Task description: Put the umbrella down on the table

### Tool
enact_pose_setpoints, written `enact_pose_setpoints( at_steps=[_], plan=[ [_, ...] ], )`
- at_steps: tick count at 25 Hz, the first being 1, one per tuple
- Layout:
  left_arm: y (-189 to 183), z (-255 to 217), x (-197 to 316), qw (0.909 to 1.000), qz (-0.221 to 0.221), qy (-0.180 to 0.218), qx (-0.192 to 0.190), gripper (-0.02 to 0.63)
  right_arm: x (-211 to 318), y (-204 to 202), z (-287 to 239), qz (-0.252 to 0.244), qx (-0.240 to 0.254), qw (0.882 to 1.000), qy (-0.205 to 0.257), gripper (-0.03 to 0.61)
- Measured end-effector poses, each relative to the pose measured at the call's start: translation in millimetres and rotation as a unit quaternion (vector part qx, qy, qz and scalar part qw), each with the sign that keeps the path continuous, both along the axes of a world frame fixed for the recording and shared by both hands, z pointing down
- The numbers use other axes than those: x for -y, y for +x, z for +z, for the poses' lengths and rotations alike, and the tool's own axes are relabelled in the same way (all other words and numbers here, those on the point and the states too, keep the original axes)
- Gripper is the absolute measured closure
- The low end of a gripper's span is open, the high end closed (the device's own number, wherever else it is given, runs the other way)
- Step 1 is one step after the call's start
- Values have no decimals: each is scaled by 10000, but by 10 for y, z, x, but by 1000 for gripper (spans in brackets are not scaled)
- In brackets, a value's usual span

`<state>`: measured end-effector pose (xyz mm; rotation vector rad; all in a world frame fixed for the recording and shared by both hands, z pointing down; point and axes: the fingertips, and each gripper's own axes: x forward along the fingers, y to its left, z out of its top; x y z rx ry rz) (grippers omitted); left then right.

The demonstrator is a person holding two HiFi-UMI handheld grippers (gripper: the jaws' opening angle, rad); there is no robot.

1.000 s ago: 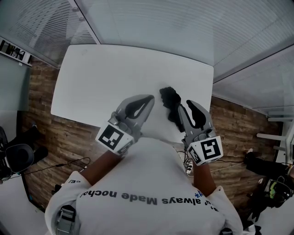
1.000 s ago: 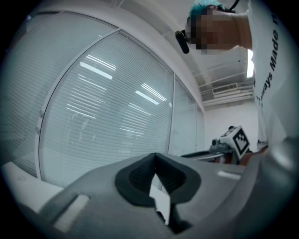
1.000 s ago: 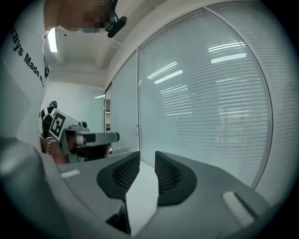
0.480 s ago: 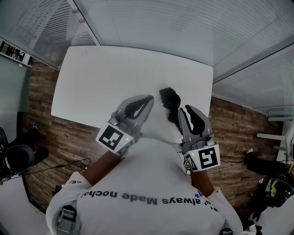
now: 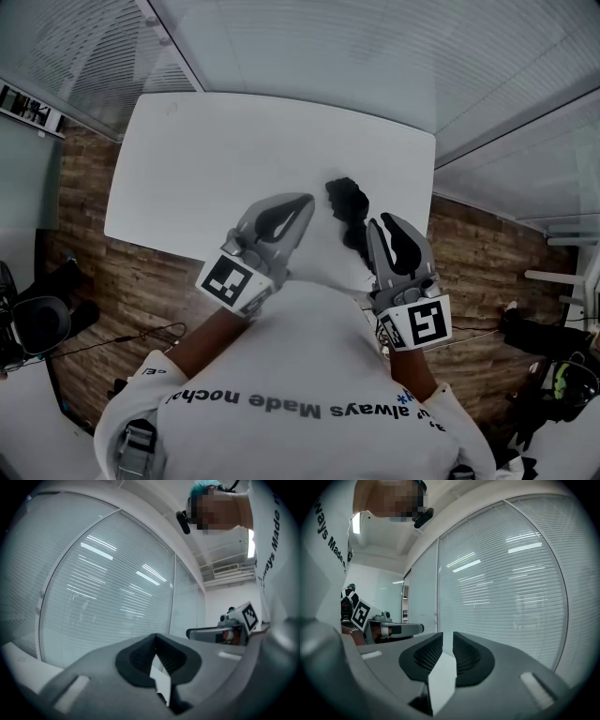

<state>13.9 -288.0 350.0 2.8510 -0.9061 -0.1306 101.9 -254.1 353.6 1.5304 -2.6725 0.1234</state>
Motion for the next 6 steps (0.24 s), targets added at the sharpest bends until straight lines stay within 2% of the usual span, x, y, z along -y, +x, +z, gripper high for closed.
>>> enact_pose_setpoints(
  at_steps=[6],
  plan=[
    [-21, 3, 38, 10000, 20, 3, -11, 611, 51, -11, 5, 28, 4, 10000, 6, 509]
  ],
)
